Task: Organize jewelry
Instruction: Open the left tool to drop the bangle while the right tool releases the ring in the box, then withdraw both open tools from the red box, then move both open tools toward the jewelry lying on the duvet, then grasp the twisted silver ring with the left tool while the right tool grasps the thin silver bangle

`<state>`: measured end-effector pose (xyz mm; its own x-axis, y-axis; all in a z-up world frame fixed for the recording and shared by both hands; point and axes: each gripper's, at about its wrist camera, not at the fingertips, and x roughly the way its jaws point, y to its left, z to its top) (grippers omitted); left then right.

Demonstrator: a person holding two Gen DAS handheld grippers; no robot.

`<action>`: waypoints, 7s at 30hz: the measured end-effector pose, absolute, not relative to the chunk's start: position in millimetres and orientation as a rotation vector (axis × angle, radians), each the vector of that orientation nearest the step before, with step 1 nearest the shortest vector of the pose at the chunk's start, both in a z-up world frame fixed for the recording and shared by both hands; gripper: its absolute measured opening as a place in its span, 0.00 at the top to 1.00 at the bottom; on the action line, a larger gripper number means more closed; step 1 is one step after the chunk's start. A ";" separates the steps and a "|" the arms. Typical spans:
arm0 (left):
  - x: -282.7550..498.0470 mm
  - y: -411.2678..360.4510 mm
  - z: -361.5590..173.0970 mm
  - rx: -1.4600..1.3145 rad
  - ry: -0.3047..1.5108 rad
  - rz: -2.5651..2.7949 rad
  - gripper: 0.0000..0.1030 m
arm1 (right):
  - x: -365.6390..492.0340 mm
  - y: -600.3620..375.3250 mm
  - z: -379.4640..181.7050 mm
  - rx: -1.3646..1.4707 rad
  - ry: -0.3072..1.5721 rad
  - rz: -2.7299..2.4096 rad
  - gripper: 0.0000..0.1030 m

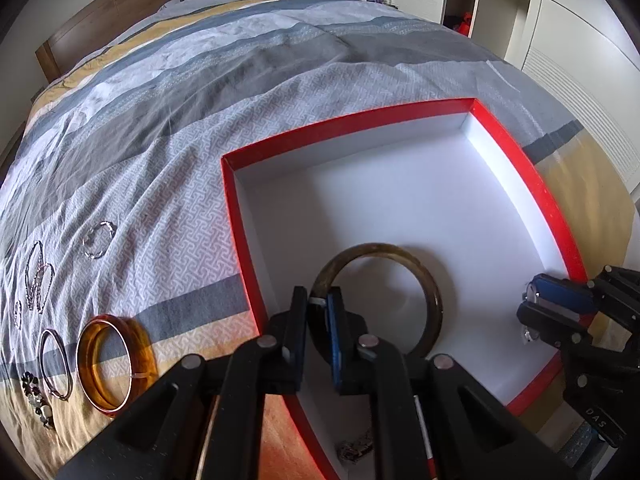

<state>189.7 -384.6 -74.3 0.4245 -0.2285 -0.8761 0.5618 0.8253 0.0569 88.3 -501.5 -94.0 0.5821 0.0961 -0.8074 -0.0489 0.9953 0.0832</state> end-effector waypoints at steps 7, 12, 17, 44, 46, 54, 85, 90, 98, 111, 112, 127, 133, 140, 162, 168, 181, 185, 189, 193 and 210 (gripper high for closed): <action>187.6 -382.9 -66.6 0.343 1.043 -0.526 0.87 | 80.9 -500.5 -91.1 0.069 0.965 0.076 0.75; 178.0 -372.9 -39.3 0.297 0.988 -0.541 0.67 | 70.4 -502.7 -80.6 0.073 0.955 0.065 0.66; 167.4 -351.5 -11.5 0.250 0.951 -0.533 0.66 | 59.0 -507.1 -63.1 0.095 0.921 0.052 0.66; 47.3 -81.1 41.8 0.041 0.928 -0.097 0.58 | -18.6 -471.9 6.3 0.180 0.744 0.091 0.62; 38.2 -68.2 45.7 0.035 0.915 -0.083 0.58 | -25.2 -464.1 14.4 0.178 0.729 0.094 0.62; -3.2 -16.6 61.2 -0.013 0.839 -0.048 0.58 | -54.8 -425.8 50.6 0.137 0.669 0.104 0.61; -85.4 146.5 38.1 -0.255 0.769 0.017 0.58 | -107.2 -325.3 115.3 0.046 0.601 0.078 0.52; -80.8 153.9 32.4 -0.234 0.767 0.034 0.58 | -92.4 -314.9 109.9 0.041 0.631 0.094 0.52; -49.2 151.8 5.0 -0.227 0.835 -0.007 0.58 | -56.0 -292.5 85.2 0.037 0.719 0.123 0.52; 7.1 123.4 -22.1 -0.183 0.930 -0.070 0.58 | -7.8 -274.4 40.4 0.054 0.834 0.167 0.54; 10.8 122.4 -23.5 -0.178 0.934 -0.073 0.58 | -3.9 -272.9 36.2 0.056 0.843 0.171 0.54; 78.5 118.0 -35.1 -0.152 0.948 -0.102 0.58 | 56.8 -233.9 -1.2 0.052 0.912 0.276 0.60; 106.6 113.8 -37.5 -0.134 0.947 -0.110 0.58 | 80.6 -219.4 -14.7 0.057 0.929 0.327 0.61; 145.3 108.9 -35.8 -0.107 0.932 -0.135 0.58 | 108.9 -202.6 -28.7 0.081 0.938 0.384 0.63; 293.5 48.3 -50.1 -0.100 0.939 -0.326 0.59 | 191.4 -178.3 -83.6 0.216 0.976 0.398 0.63; 317.5 29.0 -66.1 -0.077 0.970 -0.338 0.59 | 199.4 -180.2 -91.2 0.237 0.974 0.397 0.63; 340.6 15.6 -92.8 0.000 1.002 -0.299 0.80 | 212.0 -186.3 -96.4 0.296 0.953 0.410 0.64; 339.6 13.7 -94.1 0.027 0.989 -0.291 0.86 | 218.6 -186.3 -96.3 0.306 0.949 0.414 0.64; 338.2 15.2 -95.7 0.019 0.985 -0.282 0.89 | 228.3 -187.0 -96.9 0.337 0.949 0.419 0.64; 338.1 16.2 -96.3 0.015 0.981 -0.283 0.89 | 238.5 -186.9 -98.0 0.369 0.955 0.405 0.65; 346.1 6.0 -99.3 0.055 0.991 -0.268 0.95 | 276.4 -157.8 -108.8 0.179 1.053 0.284 0.92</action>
